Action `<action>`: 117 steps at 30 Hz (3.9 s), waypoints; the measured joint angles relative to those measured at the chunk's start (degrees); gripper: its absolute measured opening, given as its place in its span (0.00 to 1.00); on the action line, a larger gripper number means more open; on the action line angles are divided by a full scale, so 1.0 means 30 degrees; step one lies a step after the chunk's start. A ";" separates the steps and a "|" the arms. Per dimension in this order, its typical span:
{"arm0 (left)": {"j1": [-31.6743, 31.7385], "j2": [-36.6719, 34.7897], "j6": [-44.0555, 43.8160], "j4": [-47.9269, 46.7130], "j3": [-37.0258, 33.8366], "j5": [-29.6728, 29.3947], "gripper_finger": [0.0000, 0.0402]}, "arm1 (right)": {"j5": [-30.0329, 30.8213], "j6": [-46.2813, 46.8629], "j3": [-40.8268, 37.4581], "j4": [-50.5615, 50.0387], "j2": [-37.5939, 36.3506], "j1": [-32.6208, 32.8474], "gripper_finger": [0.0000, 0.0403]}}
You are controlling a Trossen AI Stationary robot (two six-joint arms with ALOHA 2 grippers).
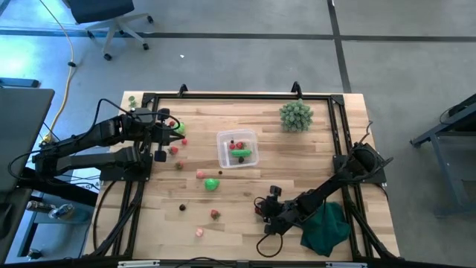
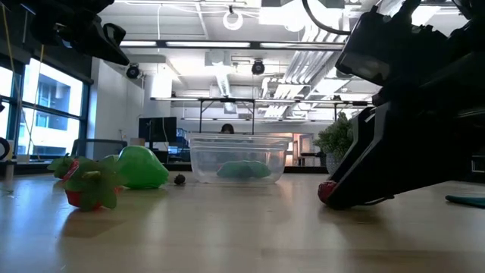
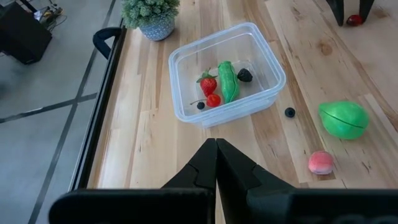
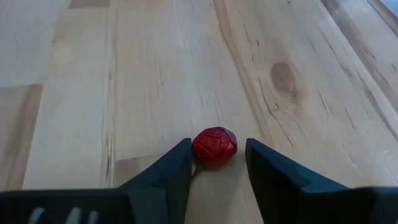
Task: Pick and placing Produce into tupperware
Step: Put the red cherry into the transparent bin
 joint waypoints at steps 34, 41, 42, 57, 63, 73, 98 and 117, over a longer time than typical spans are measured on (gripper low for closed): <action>0.0004 -0.0005 -0.0004 0.0000 -0.0003 0.0001 0.00 | 0.1127 -0.2338 0.0240 0.1113 -0.0363 -0.0180 0.19; -0.0002 0.0000 0.0001 0.0000 -0.0003 -0.0004 0.00 | 0.2645 -0.6285 0.1462 0.1496 -0.1908 -0.0989 0.19; -0.0001 -0.0007 -0.0004 0.0002 0.0000 -0.0002 0.00 | 0.2804 -0.6983 0.1684 0.1467 -0.2203 -0.1194 0.19; 0.0000 -0.0006 -0.0003 -0.0004 -0.0003 -0.0003 0.00 | -0.0366 -1.5105 0.5166 0.0529 -0.5846 -0.7398 0.19; 0.0004 0.0000 -0.0006 -0.0005 -0.0003 0.0002 0.00 | -0.7984 -1.1724 0.5850 -0.1760 -0.5232 -1.2233 0.19; 0.0003 -0.0005 -0.0004 0.0000 -0.0003 0.0002 0.00 | -1.3072 -1.1118 0.5829 -0.2816 -0.1288 -1.5294 0.19; -0.0001 -0.0003 0.0001 0.0000 0.0000 -0.0004 0.00 | -1.2747 -1.1144 0.5829 -0.4394 -0.0117 -1.5110 0.19; -0.0004 -0.0004 -0.0003 -0.0002 -0.0003 0.0001 0.00 | -1.2269 -1.1183 0.5821 -0.4480 0.0131 -1.5454 0.19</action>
